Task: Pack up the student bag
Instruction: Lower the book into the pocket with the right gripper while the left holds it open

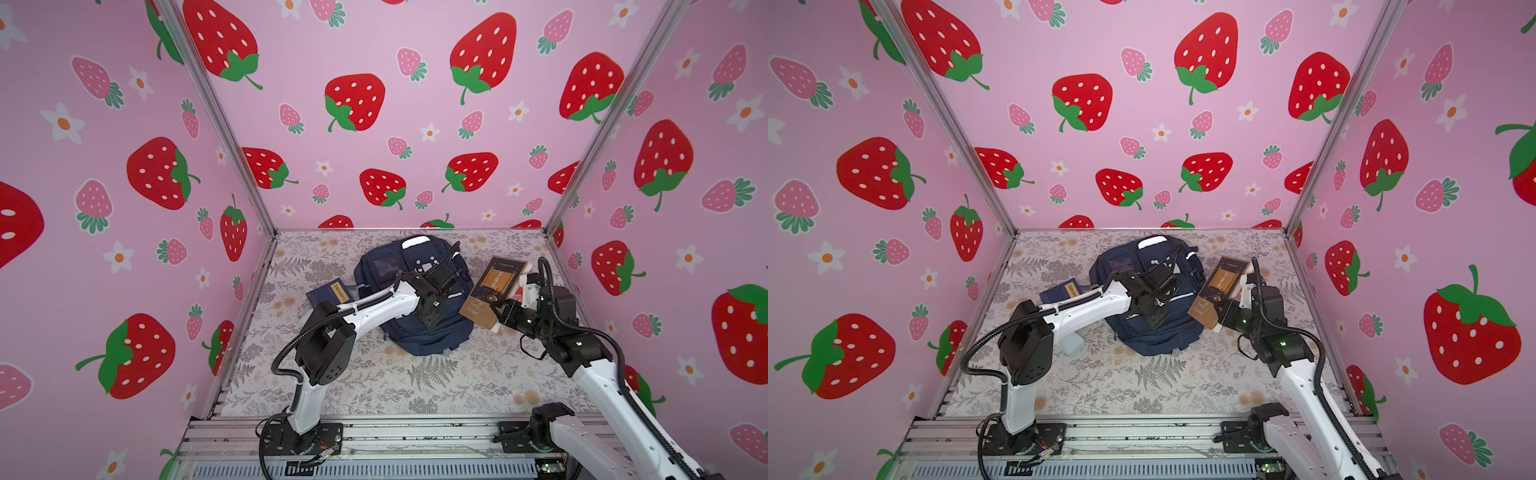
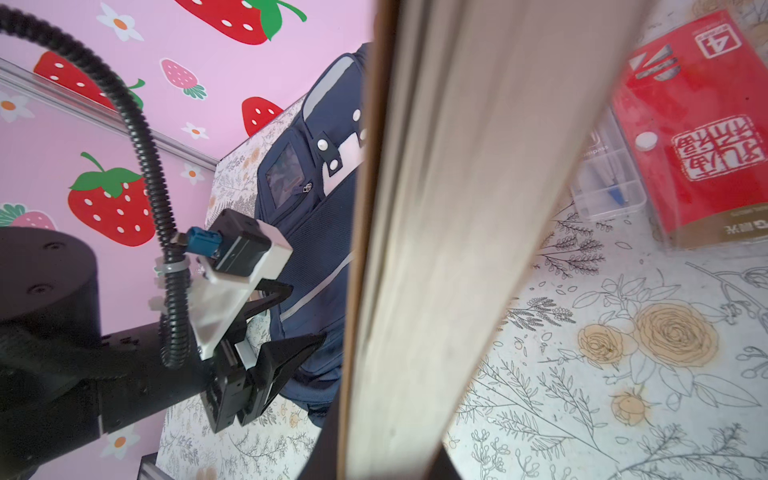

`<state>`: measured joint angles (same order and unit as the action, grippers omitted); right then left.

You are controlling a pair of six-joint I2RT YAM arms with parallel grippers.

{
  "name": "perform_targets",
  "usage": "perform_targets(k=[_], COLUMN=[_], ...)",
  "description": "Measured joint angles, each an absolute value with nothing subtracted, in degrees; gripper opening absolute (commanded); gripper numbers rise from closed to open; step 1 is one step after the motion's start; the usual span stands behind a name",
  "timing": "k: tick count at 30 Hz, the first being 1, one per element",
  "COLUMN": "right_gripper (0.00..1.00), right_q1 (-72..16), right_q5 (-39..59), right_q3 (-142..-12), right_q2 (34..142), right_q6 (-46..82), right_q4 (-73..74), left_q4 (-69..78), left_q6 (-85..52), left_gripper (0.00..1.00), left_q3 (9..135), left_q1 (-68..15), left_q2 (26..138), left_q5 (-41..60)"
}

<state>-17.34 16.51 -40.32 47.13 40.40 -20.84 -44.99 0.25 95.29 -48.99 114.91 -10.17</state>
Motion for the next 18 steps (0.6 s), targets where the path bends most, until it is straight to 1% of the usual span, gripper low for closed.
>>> perform_targets(k=[2,8,10,11,13,15,17,18], right_gripper=[0.0,0.0,0.0,0.0,0.0,0.0,0.0,0.0], right_q1=[-17.3,-17.3,-17.3,-17.3,-17.3,-17.3,-17.3,-17.3], right_q5=[16.5,15.2,14.5,14.2,13.7,13.6,13.6,13.7], right_q3=[-40.3,-40.3,-40.3,-40.3,-40.3,-40.3,-40.3,-40.3], right_q2=[45.8,43.0,42.5,42.2,41.0,39.3,37.7,36.9], right_q6=[40.0,38.8,38.7,38.7,38.8,38.9,38.9,38.9], right_q4=[-21.8,-26.0,-27.6,-28.5,-29.9,-31.0,-31.8,-32.3], left_q4=[-44.8,-42.9,-42.1,-42.0,-41.5,-40.8,-40.5,-40.3], left_q6=[0.5,1.3,1.3,1.4,1.5,1.5,1.4,1.9], left_gripper=[0.62,0.64,0.6,0.54,0.37,0.14,0.0,0.0], left_q3=[95.3,94.0,93.3,93.2,93.2,93.2,93.3,93.3], left_q1=[-49.1,-49.7,-50.0,-50.2,-50.3,-50.4,-50.4,-50.5], left_q2=[114.9,114.9,114.9,114.9,115.2,115.9,116.7,117.1], left_q5=[-10.6,-9.7,-9.0,-8.6,-8.0,-7.7,-7.4,-7.6])
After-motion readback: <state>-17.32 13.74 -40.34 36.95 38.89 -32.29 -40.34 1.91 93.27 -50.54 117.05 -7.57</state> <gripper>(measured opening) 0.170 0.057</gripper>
